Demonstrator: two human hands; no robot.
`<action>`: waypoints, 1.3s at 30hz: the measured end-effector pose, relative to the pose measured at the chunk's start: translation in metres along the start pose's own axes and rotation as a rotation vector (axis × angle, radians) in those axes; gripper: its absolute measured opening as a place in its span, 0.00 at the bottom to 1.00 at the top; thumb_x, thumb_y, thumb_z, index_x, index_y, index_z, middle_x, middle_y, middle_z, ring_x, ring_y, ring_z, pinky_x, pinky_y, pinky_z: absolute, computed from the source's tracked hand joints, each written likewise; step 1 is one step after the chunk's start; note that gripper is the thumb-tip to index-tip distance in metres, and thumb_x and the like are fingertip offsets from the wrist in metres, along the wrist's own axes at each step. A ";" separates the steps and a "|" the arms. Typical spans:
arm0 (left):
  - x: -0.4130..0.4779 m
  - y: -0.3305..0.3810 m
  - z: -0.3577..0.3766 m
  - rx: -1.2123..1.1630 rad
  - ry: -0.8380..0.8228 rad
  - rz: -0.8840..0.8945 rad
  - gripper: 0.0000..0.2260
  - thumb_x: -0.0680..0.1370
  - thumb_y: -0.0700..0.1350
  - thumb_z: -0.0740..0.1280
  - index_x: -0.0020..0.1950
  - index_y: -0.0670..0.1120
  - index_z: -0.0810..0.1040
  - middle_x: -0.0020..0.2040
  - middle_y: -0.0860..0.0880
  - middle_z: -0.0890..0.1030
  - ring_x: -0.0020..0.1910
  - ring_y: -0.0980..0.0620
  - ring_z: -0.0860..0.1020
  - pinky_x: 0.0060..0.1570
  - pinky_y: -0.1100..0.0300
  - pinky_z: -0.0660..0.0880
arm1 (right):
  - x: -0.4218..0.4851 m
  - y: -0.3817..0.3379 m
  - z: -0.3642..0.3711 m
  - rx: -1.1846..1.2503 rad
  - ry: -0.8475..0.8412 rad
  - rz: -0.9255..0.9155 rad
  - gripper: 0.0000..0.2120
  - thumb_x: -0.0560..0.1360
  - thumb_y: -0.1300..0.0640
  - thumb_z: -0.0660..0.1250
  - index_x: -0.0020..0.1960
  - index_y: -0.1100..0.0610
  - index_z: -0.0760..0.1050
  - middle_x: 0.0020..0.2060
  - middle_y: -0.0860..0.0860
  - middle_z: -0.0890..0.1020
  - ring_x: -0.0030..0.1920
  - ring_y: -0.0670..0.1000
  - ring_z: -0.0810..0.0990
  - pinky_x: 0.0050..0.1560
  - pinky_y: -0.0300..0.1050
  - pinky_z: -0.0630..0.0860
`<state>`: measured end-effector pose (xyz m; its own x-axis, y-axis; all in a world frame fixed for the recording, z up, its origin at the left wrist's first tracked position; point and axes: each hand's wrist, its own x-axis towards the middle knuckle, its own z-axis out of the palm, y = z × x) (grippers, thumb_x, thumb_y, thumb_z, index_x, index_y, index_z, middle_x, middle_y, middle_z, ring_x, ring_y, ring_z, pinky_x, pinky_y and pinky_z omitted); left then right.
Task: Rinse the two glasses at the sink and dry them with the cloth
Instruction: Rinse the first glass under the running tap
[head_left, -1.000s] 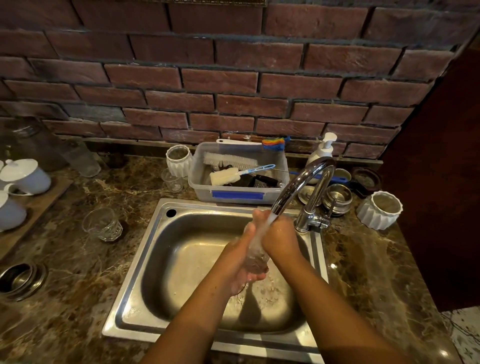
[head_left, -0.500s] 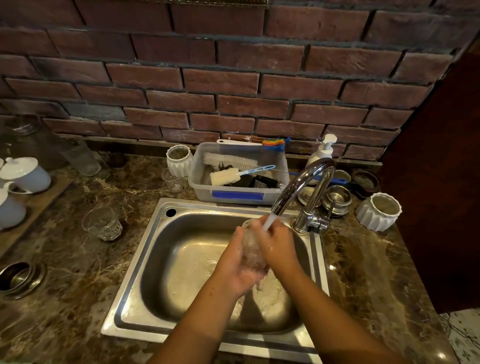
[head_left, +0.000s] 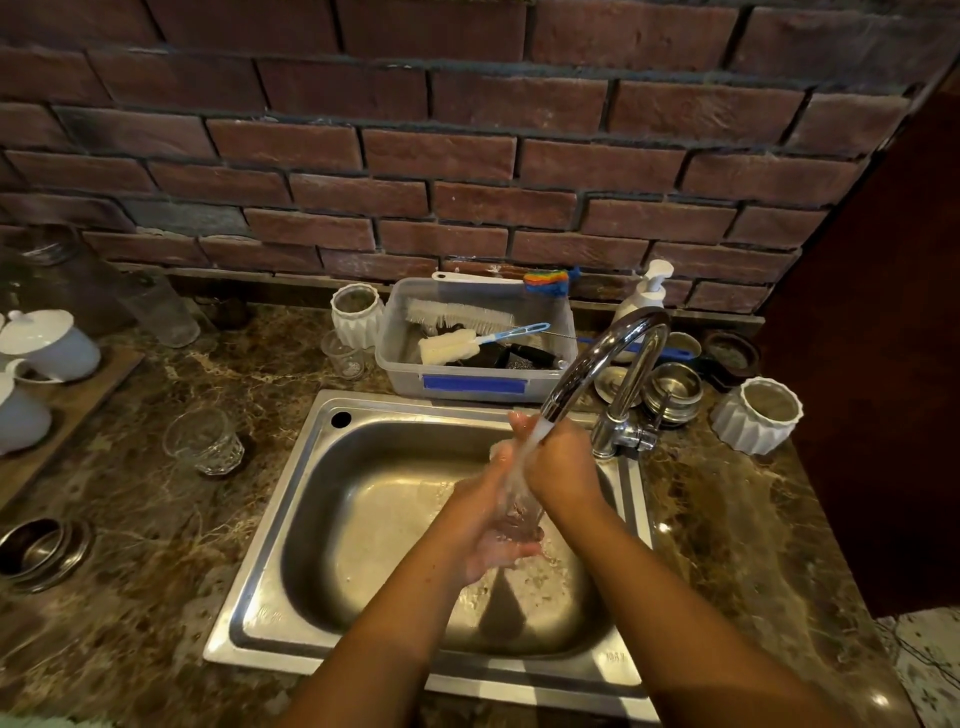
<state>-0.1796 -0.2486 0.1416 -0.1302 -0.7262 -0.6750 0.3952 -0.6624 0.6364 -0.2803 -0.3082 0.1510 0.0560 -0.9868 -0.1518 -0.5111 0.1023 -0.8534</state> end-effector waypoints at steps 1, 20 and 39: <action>0.000 0.000 0.000 -0.059 0.013 0.018 0.32 0.75 0.68 0.64 0.73 0.50 0.72 0.70 0.39 0.76 0.67 0.33 0.76 0.55 0.46 0.79 | -0.002 0.000 0.001 -0.012 0.018 -0.053 0.12 0.80 0.52 0.64 0.49 0.59 0.81 0.39 0.53 0.83 0.42 0.52 0.82 0.51 0.51 0.80; 0.002 -0.008 -0.010 -0.394 0.011 -0.064 0.25 0.80 0.61 0.65 0.61 0.40 0.83 0.59 0.34 0.83 0.59 0.40 0.79 0.61 0.50 0.74 | -0.014 0.007 0.005 0.162 -0.005 -0.032 0.13 0.77 0.48 0.69 0.37 0.52 0.76 0.31 0.50 0.81 0.33 0.48 0.82 0.37 0.47 0.79; -0.006 -0.016 -0.012 -0.370 -0.069 -0.010 0.23 0.76 0.61 0.70 0.50 0.41 0.88 0.52 0.39 0.85 0.53 0.44 0.80 0.55 0.52 0.74 | -0.018 0.006 0.007 0.064 -0.063 -0.084 0.14 0.76 0.47 0.67 0.37 0.53 0.77 0.31 0.48 0.79 0.33 0.44 0.79 0.38 0.42 0.77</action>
<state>-0.1747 -0.2313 0.1309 -0.1915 -0.7391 -0.6458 0.6940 -0.5673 0.4434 -0.2785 -0.2888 0.1458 0.1513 -0.9826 -0.1078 -0.4463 0.0294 -0.8944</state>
